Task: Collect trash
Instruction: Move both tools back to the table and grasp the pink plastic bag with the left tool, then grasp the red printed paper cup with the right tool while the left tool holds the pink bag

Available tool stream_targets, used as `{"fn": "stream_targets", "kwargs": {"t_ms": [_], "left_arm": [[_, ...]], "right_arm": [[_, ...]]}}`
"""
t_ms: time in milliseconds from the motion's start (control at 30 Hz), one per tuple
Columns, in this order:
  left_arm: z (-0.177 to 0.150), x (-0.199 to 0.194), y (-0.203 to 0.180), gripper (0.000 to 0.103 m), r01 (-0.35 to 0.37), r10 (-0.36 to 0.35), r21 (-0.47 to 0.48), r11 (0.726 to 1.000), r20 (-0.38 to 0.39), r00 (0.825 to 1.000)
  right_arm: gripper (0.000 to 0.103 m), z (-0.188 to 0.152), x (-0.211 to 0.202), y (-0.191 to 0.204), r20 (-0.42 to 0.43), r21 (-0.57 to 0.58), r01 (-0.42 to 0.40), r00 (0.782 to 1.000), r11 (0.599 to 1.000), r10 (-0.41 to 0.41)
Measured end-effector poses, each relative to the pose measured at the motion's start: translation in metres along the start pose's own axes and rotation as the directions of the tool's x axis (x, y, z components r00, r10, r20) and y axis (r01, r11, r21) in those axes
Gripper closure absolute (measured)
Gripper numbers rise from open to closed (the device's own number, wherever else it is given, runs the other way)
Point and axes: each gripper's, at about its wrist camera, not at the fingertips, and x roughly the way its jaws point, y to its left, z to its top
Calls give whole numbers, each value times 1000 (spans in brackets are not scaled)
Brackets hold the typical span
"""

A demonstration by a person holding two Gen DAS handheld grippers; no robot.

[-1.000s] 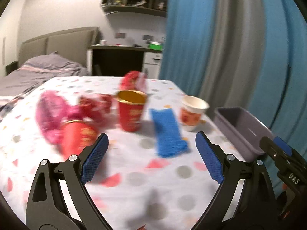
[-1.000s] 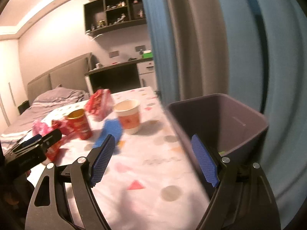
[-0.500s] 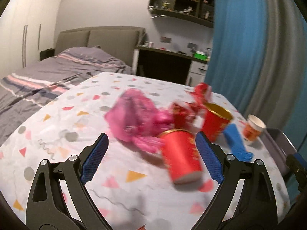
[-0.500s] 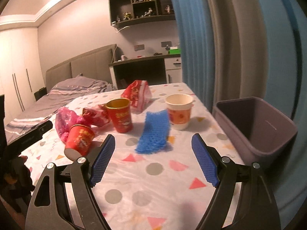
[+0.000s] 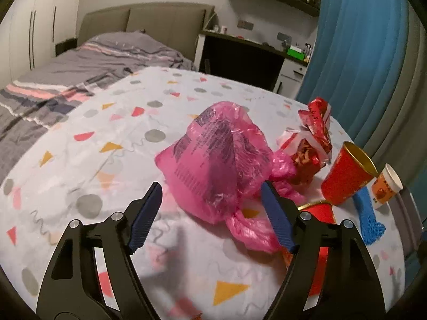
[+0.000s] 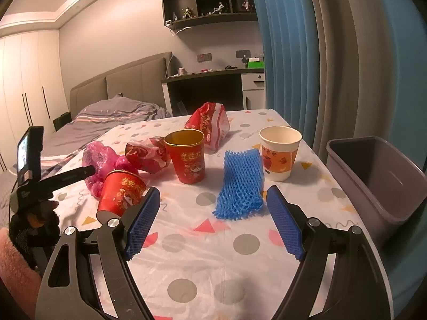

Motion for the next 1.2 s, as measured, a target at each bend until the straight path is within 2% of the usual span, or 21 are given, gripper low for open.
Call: {"fn": "stream_targets", "kwargs": {"t_ms": [33, 100, 133, 300, 333, 400, 433, 600, 733, 933, 1200], "left_arm": [[1, 3, 1, 33, 3, -3, -6, 1000, -9, 1000], [1, 10, 2, 46, 18, -18, -11, 1000, -34, 999], [0, 11, 2, 49, 23, -23, -10, 1000, -41, 999], [-3, 14, 3, 83, 48, -49, -17, 999, -56, 997], [-3, 13, 4, 84, 52, -53, -17, 998, -54, 997], [-4, 12, 4, 97, 55, -56, -18, 998, -55, 997], [-4, 12, 4, 100, 53, -54, -18, 998, -55, 997], [-6, -3, 6, 102, 60, -60, -20, 998, -8, 998], [-9, -32, 9, 102, 84, -82, -42, 996, 57, 995], [-23, -75, 19, 102, 62, -51, -80, 995, 142, 989], [-33, -101, 34, 102, 50, -32, -93, 994, 181, 983]], "right_arm": [[23, 0, 1, 1, -2, -1, 0, 1000, 1000, 0], [23, -1, 2, 0, -8, -3, -1, 1000, 1000, 1], [24, -1, 2, 1, -9, -4, -3, 1000, 1000, 3], [24, -2, 1, 6, -14, -15, -10, 1000, 1000, 10], [23, -2, 0, 7, -15, -18, -12, 1000, 1000, 12], [23, -2, -2, 10, -15, -24, -17, 1000, 1000, 16], [23, -2, -2, 12, -16, -27, -19, 1000, 999, 19], [23, -3, -3, 24, -21, -46, -34, 999, 998, 34], [23, -5, 2, 34, -36, -60, -53, 998, 997, 51], [23, -9, 17, 66, -77, -107, -108, 992, 988, 101], [23, -6, 57, 104, -163, -114, -160, 977, 981, 140]]}}
